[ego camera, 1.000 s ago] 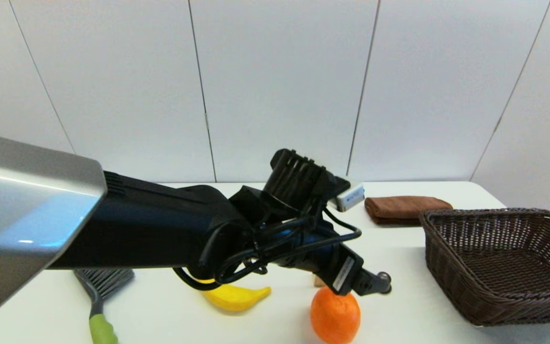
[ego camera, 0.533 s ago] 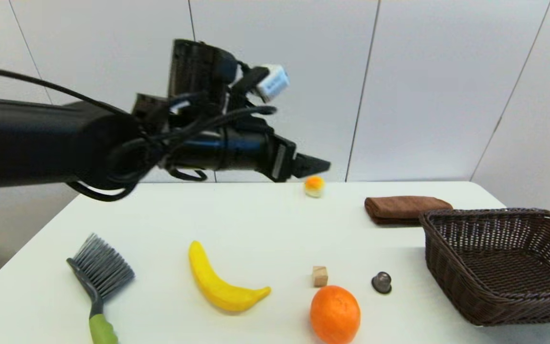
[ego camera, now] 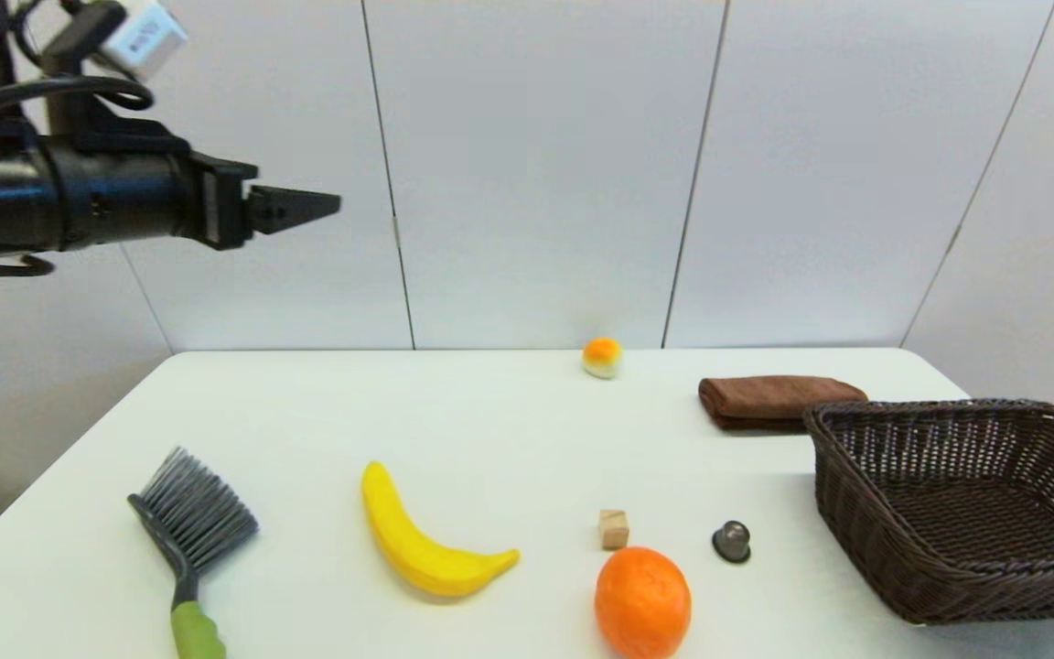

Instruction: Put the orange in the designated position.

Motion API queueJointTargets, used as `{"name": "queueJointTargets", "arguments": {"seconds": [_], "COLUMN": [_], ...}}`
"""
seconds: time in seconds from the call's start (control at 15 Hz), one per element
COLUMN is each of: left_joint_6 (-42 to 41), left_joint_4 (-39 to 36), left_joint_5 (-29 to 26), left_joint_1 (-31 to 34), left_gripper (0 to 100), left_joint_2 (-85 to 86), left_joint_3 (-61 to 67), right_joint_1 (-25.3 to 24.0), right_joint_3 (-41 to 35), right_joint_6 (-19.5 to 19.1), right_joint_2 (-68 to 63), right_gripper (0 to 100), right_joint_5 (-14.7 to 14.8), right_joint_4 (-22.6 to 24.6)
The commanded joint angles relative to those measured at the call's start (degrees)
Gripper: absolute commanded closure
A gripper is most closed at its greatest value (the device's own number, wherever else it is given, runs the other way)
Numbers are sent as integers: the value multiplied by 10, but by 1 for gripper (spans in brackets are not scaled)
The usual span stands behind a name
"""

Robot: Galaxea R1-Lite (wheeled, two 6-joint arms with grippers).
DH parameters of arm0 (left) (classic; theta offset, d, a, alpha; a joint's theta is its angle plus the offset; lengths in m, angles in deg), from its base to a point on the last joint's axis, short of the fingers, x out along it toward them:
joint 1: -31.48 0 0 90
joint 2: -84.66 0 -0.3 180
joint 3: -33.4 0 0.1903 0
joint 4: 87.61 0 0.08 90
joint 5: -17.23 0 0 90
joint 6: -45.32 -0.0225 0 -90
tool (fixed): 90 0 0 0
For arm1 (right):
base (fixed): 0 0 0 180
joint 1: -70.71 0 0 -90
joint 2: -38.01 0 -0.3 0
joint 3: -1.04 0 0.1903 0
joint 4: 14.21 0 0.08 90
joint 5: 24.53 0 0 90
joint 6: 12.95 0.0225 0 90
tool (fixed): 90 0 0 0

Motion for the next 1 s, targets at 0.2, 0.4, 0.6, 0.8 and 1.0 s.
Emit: {"name": "queueJointTargets", "arguments": {"seconds": [0.2, 0.4, 0.6, 0.8, 1.0], "left_joint_6": [-10, -5, 5, 5, 5], "left_joint_4": [-2, -3, -13, -20, -20], "left_joint_5": [0, 0, 0, -1, -1], "left_joint_1": [174, 213, 213, 210, 209], "left_gripper": [0, 0, 0, 0, 0], "left_joint_2": [149, 212, 286, 352, 401], "left_joint_3": [84, 134, 197, 258, 303], "right_joint_1": [0, 0, 1, 0, 0], "right_joint_3": [0, 0, 0, 0, 0], "right_joint_6": [0, 0, 0, -1, -1], "right_joint_2": [0, 0, -1, 0, 0], "right_gripper": [0, 0, 0, 0, 0], "right_joint_5": [0, 0, 0, 0, 0], "right_joint_4": [0, 0, 0, 0, 0]}}
